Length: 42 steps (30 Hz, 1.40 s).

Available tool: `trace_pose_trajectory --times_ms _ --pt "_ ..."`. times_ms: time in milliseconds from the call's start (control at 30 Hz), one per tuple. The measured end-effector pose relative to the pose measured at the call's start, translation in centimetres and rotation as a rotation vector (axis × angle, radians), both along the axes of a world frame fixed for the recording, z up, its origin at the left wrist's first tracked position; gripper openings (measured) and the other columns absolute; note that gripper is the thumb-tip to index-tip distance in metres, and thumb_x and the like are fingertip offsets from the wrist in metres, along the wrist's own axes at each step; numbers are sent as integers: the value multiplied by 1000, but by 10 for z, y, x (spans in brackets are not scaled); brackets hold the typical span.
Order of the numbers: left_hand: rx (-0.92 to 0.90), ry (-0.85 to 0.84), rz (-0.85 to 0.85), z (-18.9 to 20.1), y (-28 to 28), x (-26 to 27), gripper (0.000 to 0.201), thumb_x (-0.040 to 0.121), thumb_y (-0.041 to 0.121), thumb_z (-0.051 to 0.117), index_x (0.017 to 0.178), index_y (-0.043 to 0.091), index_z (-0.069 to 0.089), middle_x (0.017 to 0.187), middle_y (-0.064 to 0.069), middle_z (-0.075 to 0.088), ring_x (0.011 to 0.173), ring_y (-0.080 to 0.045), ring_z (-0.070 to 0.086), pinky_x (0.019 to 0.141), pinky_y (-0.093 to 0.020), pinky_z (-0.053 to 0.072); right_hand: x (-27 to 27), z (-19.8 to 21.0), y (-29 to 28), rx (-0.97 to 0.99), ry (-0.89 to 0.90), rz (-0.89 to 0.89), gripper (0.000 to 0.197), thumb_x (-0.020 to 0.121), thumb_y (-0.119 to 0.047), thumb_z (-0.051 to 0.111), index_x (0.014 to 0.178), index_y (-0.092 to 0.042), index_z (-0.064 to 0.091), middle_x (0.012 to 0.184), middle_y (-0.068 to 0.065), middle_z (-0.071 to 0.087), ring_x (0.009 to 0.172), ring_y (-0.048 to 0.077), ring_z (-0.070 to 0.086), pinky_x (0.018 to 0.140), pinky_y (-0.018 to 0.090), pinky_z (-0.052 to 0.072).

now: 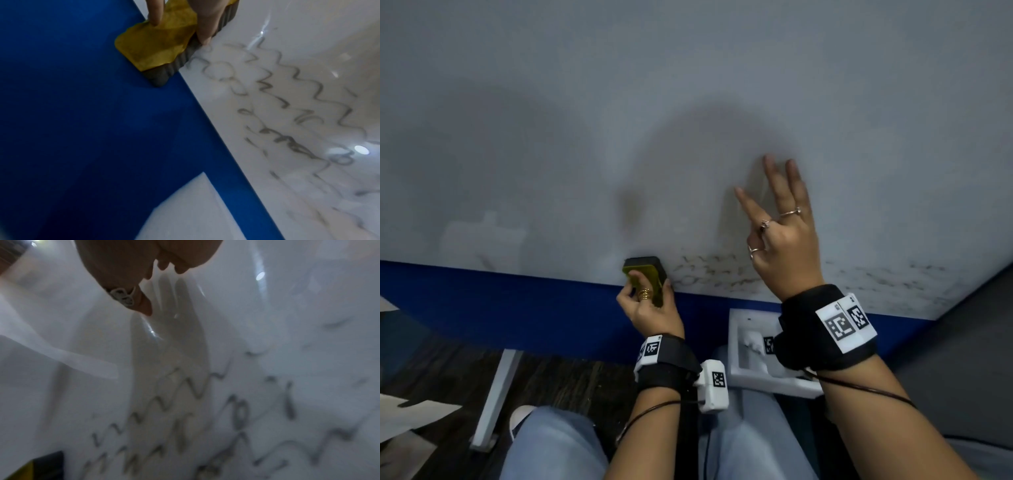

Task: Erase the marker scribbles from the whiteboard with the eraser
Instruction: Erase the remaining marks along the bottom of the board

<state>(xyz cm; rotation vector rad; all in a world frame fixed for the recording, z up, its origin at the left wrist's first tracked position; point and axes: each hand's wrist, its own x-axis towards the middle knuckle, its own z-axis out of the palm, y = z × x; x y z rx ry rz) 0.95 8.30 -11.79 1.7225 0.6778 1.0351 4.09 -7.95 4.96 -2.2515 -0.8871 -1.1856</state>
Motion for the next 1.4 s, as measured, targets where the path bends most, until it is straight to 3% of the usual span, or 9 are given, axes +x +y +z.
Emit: trace_pose_trajectory --times_ms 133,233,600,800,900,1100,1200,1300,1400 --pt "-98 -48 -3 2 -12 3 40 77 7 74 103 -19 59 120 -9 41 101 -22 55 94 -22 44 3 -4 -28 -44 -51 -168 68 72 12 58 135 -15 52 146 21 34 139 39 16 114 51 22" --pt "-55 -32 -19 1 -25 4 39 78 9 74 103 -18 61 122 -14 42 103 -28 57 95 -36 48 6 -8 -30 -79 -23 -157 68 76 4 60 139 -16 46 150 18 27 145 28 1 115 48 15" --pt "-17 -22 -47 6 -45 2 39 78 13 74 100 -17 62 118 4 32 97 -21 57 89 -31 50 8 -11 -36 -138 58 -134 78 74 -4 62 145 -19 34 153 11 12 143 20 -12 117 45 7" --pt "-81 -79 -175 12 -58 -3 45 74 8 77 106 -15 57 109 30 32 95 1 49 84 -5 43 8 -12 -36 -143 67 -141 80 74 -5 63 146 -20 31 153 11 11 142 19 -16 117 44 3" --pt "-28 -94 -230 17 -62 -8 46 71 2 78 110 -12 57 108 17 40 96 9 48 86 -4 41 8 -13 -34 -148 57 -155 79 75 -7 64 146 -20 31 154 10 11 142 18 -17 117 44 2" --pt "310 -115 -232 28 -40 -22 53 67 7 82 114 -9 61 113 -23 52 103 -6 45 88 -8 43 9 -14 -35 -164 48 -171 80 76 -8 62 146 -22 27 158 -3 -11 142 19 -18 117 43 1" --pt "325 -154 -121 43 -18 -18 58 68 7 81 119 -9 58 114 -26 53 104 -6 46 90 -9 42 9 -15 -35 -167 47 -163 79 75 -7 61 146 -22 28 153 -11 -23 143 19 -17 118 43 0" --pt "235 -147 -54 54 -13 -13 46 68 8 82 106 -10 63 113 -24 52 99 -12 50 79 -34 54 8 -16 -35 -162 58 -162 78 76 -8 60 146 -21 30 153 -10 -23 143 20 -17 118 42 -1" --pt "226 -124 -191 57 -42 -15 44 65 8 84 100 -6 62 102 -20 54 88 -16 55 76 -26 52 7 -15 -33 -134 66 -165 77 76 -8 61 146 -21 31 158 -3 -12 142 19 -19 117 42 -3"
